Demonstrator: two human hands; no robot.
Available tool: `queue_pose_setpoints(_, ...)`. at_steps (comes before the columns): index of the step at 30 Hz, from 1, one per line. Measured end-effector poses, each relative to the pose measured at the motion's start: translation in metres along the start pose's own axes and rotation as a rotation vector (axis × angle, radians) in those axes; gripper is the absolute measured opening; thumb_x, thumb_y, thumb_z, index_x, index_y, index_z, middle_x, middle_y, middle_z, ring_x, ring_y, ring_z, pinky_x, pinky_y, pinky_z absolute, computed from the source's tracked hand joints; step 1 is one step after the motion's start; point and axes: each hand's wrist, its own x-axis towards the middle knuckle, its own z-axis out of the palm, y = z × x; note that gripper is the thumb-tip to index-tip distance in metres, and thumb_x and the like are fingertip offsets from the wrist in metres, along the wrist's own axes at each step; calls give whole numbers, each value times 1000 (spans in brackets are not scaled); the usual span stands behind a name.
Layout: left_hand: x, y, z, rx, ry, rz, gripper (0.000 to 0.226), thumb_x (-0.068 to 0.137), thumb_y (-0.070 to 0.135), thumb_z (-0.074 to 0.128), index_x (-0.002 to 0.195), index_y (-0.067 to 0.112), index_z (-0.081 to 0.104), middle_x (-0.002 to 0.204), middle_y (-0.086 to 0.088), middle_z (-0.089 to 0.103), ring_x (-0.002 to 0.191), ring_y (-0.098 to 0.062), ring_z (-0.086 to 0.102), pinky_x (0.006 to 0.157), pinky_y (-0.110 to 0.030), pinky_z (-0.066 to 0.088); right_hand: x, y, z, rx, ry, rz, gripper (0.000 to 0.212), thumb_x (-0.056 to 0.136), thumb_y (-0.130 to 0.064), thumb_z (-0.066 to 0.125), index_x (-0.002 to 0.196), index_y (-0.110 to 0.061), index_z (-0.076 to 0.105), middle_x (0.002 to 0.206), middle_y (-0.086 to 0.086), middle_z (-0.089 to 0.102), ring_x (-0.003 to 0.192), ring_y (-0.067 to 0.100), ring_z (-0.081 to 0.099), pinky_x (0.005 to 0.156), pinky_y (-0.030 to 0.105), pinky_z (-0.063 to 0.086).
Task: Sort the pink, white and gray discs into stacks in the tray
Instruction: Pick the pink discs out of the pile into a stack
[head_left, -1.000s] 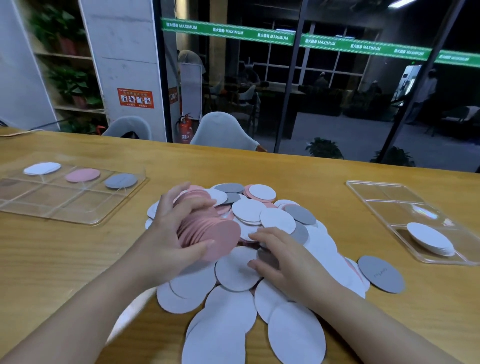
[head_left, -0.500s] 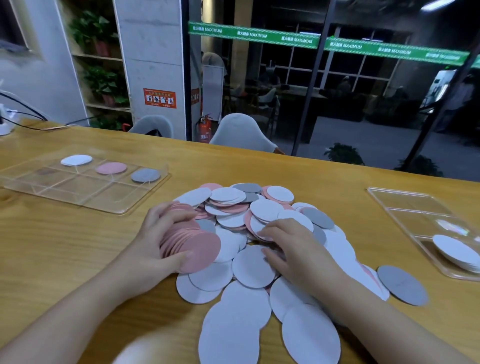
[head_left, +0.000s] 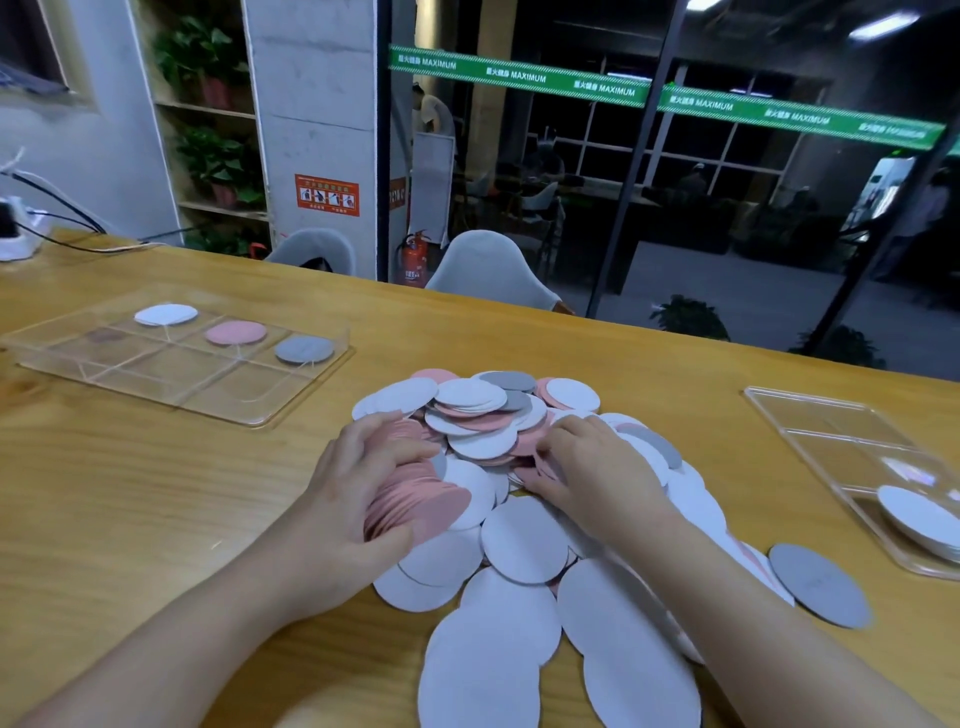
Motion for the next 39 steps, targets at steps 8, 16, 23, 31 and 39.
queue_pose_setpoints(8, -1, 0, 1, -56, 24, 23, 54, 67, 54, 55, 119, 58, 40, 135, 35, 18, 135, 7, 18, 98, -11, 24, -17, 10, -2, -56, 88, 37, 20, 91, -24, 47, 91, -12, 62, 94, 2, 58, 89, 24, 55, 63, 34, 43)
queue_pose_setpoints(16, 0, 5, 4, -166, 40, 5, 49, 68, 52, 56, 116, 56, 44, 132, 35, 23, 130, 13, 22, 88, 5, 26, -24, 8, -8, 36, 529, -230, 26, 90, -21, 51, 73, -13, 69, 87, 1, 62, 79, 20, 45, 62, 31, 43)
queue_pose_setpoints(23, 1, 5, 8, -162, 34, -19, 51, 66, 53, 55, 115, 57, 43, 133, 32, 22, 130, 16, 19, 88, 7, 20, -31, -4, -17, 439, 395, -277, 10, 89, -26, 43, 92, -28, 53, 95, -15, 43, 85, -3, 41, 75, 10, 36)
queue_pose_setpoints(31, 0, 3, 9, -138, 36, -25, 52, 65, 56, 56, 115, 58, 42, 133, 33, 20, 129, 18, 19, 89, 8, 19, -36, -11, -25, 834, 295, -153, 10, 87, -39, 40, 81, -38, 47, 86, -24, 55, 78, 7, 53, 65, 12, 41)
queue_pose_setpoints(39, 0, 3, 10, -87, 11, -14, 54, 63, 70, 54, 114, 68, 35, 136, 33, 13, 134, 15, 11, 94, -4, 21, -44, -33, -10, 731, 74, -116, 20, 94, -23, 49, 83, -37, 42, 89, -15, 49, 79, 8, 53, 69, 22, 47)
